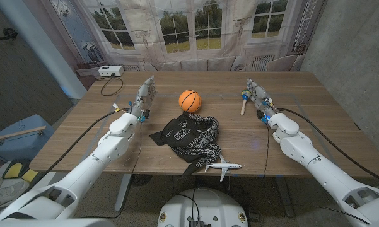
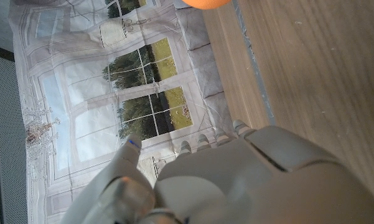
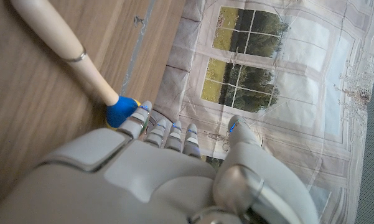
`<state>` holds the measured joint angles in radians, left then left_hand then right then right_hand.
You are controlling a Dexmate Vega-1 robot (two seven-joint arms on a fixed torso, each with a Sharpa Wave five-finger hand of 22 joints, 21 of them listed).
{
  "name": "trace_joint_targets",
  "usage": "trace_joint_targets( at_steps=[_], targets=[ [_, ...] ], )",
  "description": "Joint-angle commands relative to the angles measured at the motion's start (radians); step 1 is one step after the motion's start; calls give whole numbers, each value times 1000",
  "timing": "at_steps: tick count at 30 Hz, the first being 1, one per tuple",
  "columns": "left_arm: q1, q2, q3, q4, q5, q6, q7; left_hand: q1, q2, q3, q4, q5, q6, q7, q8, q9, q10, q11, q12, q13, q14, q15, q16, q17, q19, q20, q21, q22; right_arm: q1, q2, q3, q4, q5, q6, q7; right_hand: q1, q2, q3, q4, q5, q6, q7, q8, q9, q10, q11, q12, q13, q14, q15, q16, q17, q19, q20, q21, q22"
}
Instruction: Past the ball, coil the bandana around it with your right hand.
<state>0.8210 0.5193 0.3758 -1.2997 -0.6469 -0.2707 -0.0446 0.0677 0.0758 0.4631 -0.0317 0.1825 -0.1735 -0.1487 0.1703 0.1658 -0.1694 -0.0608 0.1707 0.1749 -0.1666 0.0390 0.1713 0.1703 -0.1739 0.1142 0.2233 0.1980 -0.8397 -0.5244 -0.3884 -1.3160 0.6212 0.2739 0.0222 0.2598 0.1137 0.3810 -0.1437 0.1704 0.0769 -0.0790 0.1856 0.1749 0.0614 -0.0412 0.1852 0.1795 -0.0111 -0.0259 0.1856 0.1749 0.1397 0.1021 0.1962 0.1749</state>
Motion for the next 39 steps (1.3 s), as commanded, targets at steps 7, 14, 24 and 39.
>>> trace_joint_targets(
  at_steps=[7,14,24,39],
  targets=[
    [14,23,8,-93,50,56,95,-3,9,3,2,7,-87,-24,15,5,-100,10,18,2,-136,-1,12,5,-69,10,14,3,1,-51,-44,-95,-237,-91,-241,23,-27,-1,-8,6,85,61,26,10,120,124,40,15,132,124,48,14,86,36,31,7],
    [20,23,10,-118,52,82,119,-4,8,2,3,7,-63,-20,22,5,-87,19,24,2,-127,2,14,4,-61,11,17,3,-31,-106,-57,-199,-317,-180,-298,26,-26,0,-9,7,97,56,28,10,122,124,38,16,141,121,49,16,92,41,31,7],
    [12,31,21,-132,63,110,121,-5,3,-2,3,7,33,1,36,8,-13,72,49,6,-65,39,27,5,-15,50,33,5,-76,-197,-71,-305,-390,-213,-266,38,-13,8,-10,13,111,56,30,11,130,123,39,18,142,121,47,18,90,40,29,8],
    [4,79,25,-178,42,195,85,-1,3,0,-1,6,132,37,39,10,101,107,76,12,55,83,43,9,67,95,60,8,-130,-323,-79,-471,-481,-318,-197,74,13,30,-17,22,115,47,25,11,136,119,36,19,153,112,47,19,89,37,25,8]
  ],
)
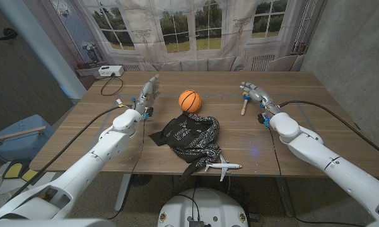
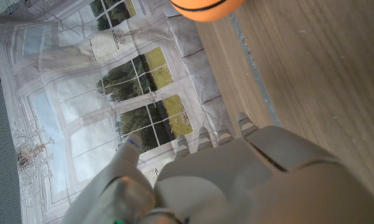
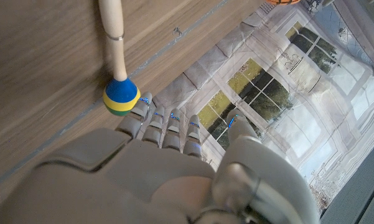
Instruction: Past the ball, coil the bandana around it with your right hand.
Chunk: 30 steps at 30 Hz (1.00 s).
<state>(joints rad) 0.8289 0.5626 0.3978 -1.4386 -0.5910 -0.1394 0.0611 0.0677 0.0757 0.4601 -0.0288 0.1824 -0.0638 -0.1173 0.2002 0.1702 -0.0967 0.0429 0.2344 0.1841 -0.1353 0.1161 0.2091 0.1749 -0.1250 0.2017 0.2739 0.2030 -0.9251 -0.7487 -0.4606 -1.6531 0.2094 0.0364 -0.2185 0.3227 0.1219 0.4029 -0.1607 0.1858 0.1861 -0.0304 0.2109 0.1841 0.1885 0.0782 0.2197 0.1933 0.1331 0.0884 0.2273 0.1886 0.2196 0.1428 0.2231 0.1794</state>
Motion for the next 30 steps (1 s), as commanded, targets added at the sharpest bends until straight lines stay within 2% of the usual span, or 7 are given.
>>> trace_joint_targets(
  at_steps=[1,4,8,15,22,30],
  targets=[
    [-3,40,2,-44,-15,70,-22,0,4,3,-4,6,26,6,9,6,33,9,13,3,30,7,6,4,22,8,11,3,-47,-105,-8,-146,-75,-93,46,13,6,9,0,7,6,-3,-1,2,12,-1,2,5,10,-4,6,5,11,-4,-1,4],
    [-1,53,0,-56,-20,86,-28,1,6,5,-3,6,53,16,11,6,58,16,18,5,63,16,10,5,45,10,19,5,-54,-125,-9,-176,-81,-113,68,17,10,12,0,8,4,-4,-3,2,13,-2,2,6,15,-8,7,6,14,-5,0,4],
    [4,65,-4,-70,-25,96,-30,3,9,8,-3,5,67,26,11,7,74,17,21,6,64,21,5,6,56,11,23,5,-67,-150,-11,-220,-103,-151,75,23,13,14,1,9,15,-2,0,2,20,-1,3,6,23,-9,9,7,20,-7,1,4],
    [21,94,-12,-114,-28,121,-24,9,17,14,-5,4,85,32,12,7,90,20,24,7,78,22,5,6,67,11,26,6,-81,-205,-13,-312,-124,-244,119,30,18,17,2,10,21,-2,-1,2,29,0,4,7,38,-15,14,8,25,-5,2,4],
    [40,107,-21,-140,-37,125,-23,14,21,19,-7,3,99,40,13,8,99,24,24,7,86,22,4,6,73,11,28,7,-73,-265,-31,-422,-154,-376,183,31,19,16,6,10,24,-3,-3,3,41,3,7,7,52,-17,19,10,32,-4,3,4],
    [60,116,-26,-158,-44,122,-23,17,23,21,-8,3,100,42,10,8,99,21,22,8,85,25,1,6,76,12,29,7,-75,-317,-41,-506,-171,-441,232,20,16,9,15,7,30,-1,-2,3,42,3,6,8,51,-19,19,14,34,-4,3,4]
  ],
)
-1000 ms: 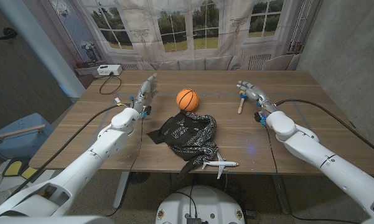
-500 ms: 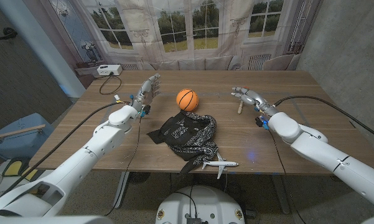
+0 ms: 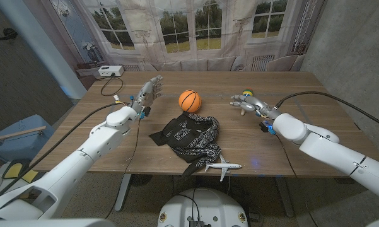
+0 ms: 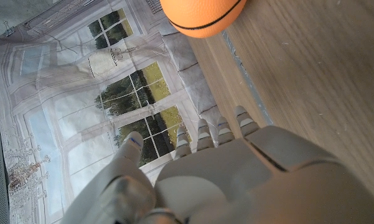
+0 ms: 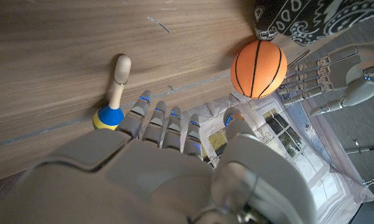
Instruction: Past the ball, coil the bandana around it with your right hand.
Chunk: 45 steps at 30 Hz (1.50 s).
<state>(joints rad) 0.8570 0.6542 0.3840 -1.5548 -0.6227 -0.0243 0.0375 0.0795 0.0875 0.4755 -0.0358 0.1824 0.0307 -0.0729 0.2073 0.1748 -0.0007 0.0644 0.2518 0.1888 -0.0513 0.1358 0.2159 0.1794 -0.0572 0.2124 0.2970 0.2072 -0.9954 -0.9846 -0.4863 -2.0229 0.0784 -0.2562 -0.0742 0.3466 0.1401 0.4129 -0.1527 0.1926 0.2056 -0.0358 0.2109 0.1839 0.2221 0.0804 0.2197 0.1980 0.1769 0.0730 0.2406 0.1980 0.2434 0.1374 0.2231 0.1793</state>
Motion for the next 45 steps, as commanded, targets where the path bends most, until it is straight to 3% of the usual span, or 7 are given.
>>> trace_joint_targets(
  at_steps=[1,9,21,31,41,45],
  targets=[
    [34,25,-13,-43,-12,6,1,5,11,6,-2,3,6,-2,3,3,3,0,5,3,1,6,-6,1,9,1,6,3,-6,-86,-15,-146,-42,-155,90,-5,-2,-2,9,0,11,4,-2,3,10,1,6,3,7,-3,6,5,10,1,3,4],
    [50,32,-17,-53,-14,-8,-5,7,12,8,-3,2,6,-2,0,4,0,0,1,3,-2,5,-10,2,8,1,5,3,5,-124,-41,-233,-107,-221,122,-27,-13,-17,23,-8,18,2,-3,4,11,0,4,4,5,-6,5,10,9,-3,1,5],
    [72,35,-29,-56,-18,-33,-2,9,12,10,-4,1,9,-1,-3,4,-2,3,-2,4,-3,5,-13,2,7,2,4,4,56,-120,-106,-289,-208,-285,195,-48,-26,-35,32,-15,50,13,3,4,27,0,5,6,8,-4,5,13,11,1,0,5],
    [75,32,-31,-47,-19,-47,-7,10,12,11,-4,0,10,0,-5,4,-2,0,-4,4,-3,6,-15,2,6,2,3,4,114,-95,-174,-314,-311,-318,281,-57,-34,-48,35,-19,121,20,20,5,41,-3,5,6,7,-10,1,14,10,-5,-4,5],
    [79,22,-31,-32,-20,-68,-12,10,11,11,-4,0,12,-1,-7,4,-2,1,-6,5,-3,6,-16,3,6,2,3,4,170,-47,-259,-321,-494,-371,354,-42,-39,-46,22,-17,111,29,9,5,50,0,5,6,15,-5,-1,10,24,6,0,5],
    [82,23,-31,-36,-18,-68,-8,9,10,11,-4,-1,12,0,-8,4,-2,0,-7,5,-3,6,-17,3,6,2,3,4,184,-27,-266,-309,-504,-369,392,-42,-56,-53,17,-17,100,30,3,5,51,1,4,6,14,-6,-4,9,25,9,-1,5]
  ],
)
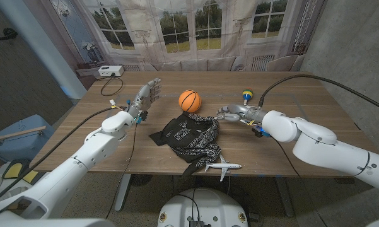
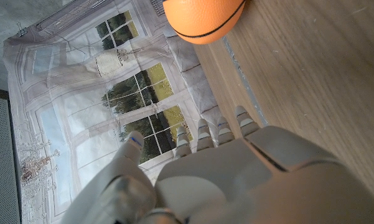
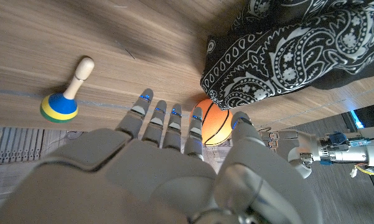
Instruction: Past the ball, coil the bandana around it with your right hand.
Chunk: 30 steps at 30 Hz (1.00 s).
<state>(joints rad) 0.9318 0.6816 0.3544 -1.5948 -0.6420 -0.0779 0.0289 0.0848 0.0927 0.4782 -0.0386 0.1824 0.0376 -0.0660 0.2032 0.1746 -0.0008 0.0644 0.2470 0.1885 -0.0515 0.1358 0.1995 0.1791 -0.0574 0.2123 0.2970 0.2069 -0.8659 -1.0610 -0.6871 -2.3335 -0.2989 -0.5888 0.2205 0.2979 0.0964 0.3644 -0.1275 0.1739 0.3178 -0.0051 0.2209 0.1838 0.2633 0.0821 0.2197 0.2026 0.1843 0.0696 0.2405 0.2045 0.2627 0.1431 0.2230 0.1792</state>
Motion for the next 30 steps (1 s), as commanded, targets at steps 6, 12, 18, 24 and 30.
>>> trace_joint_targets(
  at_steps=[6,12,18,24,30],
  targets=[
    [10,-5,-3,5,-2,-14,3,4,4,9,-1,-1,6,-6,-5,5,-2,2,-4,5,-2,7,-1,4,7,2,3,5,83,77,-99,12,-178,-42,157,-31,-54,-39,2,4,-3,0,-9,6,-3,-6,-4,3,2,-1,-7,5,5,0,-4,5],
    [9,-6,-3,11,-2,-15,0,4,4,9,-1,-1,6,-7,-6,5,-2,2,-4,5,-2,6,-2,4,7,2,2,5,111,111,-147,25,-280,-49,206,-47,-68,-54,7,10,41,9,3,7,8,-5,-2,3,12,-4,-6,5,16,5,-1,5],
    [8,-7,-3,21,-2,-25,-8,4,4,10,-1,-1,6,-8,-7,5,-2,1,-5,5,-2,5,-3,4,7,2,2,5,126,156,-215,42,-488,-104,244,31,-24,-17,-24,24,71,14,4,8,50,-12,8,3,51,-29,0,-2,41,-1,2,4],
    [0,-8,-2,39,-5,-35,-29,3,2,9,-1,-2,5,-8,-8,5,-2,3,-7,6,-2,7,-3,4,6,2,1,5,119,217,-243,93,-667,-144,288,126,0,20,-51,27,88,6,2,8,91,-22,14,2,106,-66,11,-7,65,-10,4,3],
    [-9,-10,0,58,-6,-48,-46,2,0,8,-1,-2,5,-9,-9,5,-2,4,-8,6,-2,6,-4,4,5,2,1,5,99,275,-247,151,-812,-166,315,325,33,75,-53,23,217,-19,30,10,233,-42,44,6,234,-127,48,0,131,-50,12,2]
  ],
)
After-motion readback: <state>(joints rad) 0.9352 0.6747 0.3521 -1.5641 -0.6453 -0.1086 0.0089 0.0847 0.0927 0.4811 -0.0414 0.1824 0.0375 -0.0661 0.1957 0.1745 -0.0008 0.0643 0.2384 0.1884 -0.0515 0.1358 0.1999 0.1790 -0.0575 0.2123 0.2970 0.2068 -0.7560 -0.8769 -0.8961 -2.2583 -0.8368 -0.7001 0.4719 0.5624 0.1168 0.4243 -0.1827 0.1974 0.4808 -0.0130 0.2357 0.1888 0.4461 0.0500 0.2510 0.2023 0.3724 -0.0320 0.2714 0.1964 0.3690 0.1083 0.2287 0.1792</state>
